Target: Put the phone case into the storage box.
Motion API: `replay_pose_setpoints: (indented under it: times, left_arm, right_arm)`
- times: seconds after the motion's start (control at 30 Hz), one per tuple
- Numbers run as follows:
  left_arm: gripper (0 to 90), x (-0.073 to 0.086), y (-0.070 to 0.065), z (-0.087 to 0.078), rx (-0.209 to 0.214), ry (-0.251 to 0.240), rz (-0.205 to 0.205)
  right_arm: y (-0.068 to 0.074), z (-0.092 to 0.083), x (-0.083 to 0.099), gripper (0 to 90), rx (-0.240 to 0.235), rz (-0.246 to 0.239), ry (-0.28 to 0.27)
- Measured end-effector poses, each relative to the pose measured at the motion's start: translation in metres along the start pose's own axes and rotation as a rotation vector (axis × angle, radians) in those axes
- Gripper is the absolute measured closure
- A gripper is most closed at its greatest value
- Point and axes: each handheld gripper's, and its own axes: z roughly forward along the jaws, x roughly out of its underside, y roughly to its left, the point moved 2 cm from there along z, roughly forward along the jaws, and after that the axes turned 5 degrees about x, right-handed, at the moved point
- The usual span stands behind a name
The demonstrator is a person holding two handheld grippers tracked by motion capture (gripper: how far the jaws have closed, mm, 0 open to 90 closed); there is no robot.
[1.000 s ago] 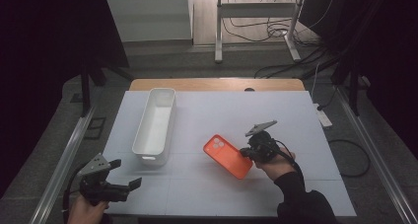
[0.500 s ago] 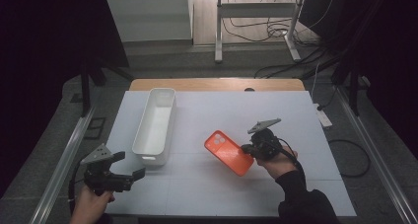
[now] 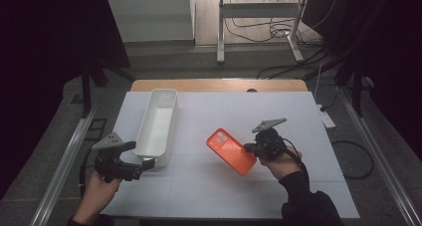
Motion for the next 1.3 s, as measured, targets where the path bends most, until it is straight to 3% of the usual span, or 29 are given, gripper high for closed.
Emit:
replay_pose_setpoints:
  times: [0.7, 0.97, 1.1, 1.3]
  left_arm:
    - [0.0, -0.043, -0.012, 0.046, 0.092, 0.007, 0.041]
    - [0.0, -0.055, -0.016, 0.063, 0.129, 0.017, 0.039]
    - [0.0, -0.059, -0.018, 0.069, 0.099, 0.013, 0.038]
    - [0.0, -0.063, -0.019, 0.073, 0.131, 0.005, 0.013]
  right_arm:
    - [-0.001, -0.005, -0.010, 89.3, 0.015, 0.009, -0.048]
    - [0.000, -0.006, -0.012, 89.3, 0.024, 0.013, -0.063]
    - [0.001, -0.006, -0.014, 89.3, 0.026, 0.015, -0.068]
    - [0.006, -0.006, -0.018, 89.3, 0.021, 0.008, -0.083]
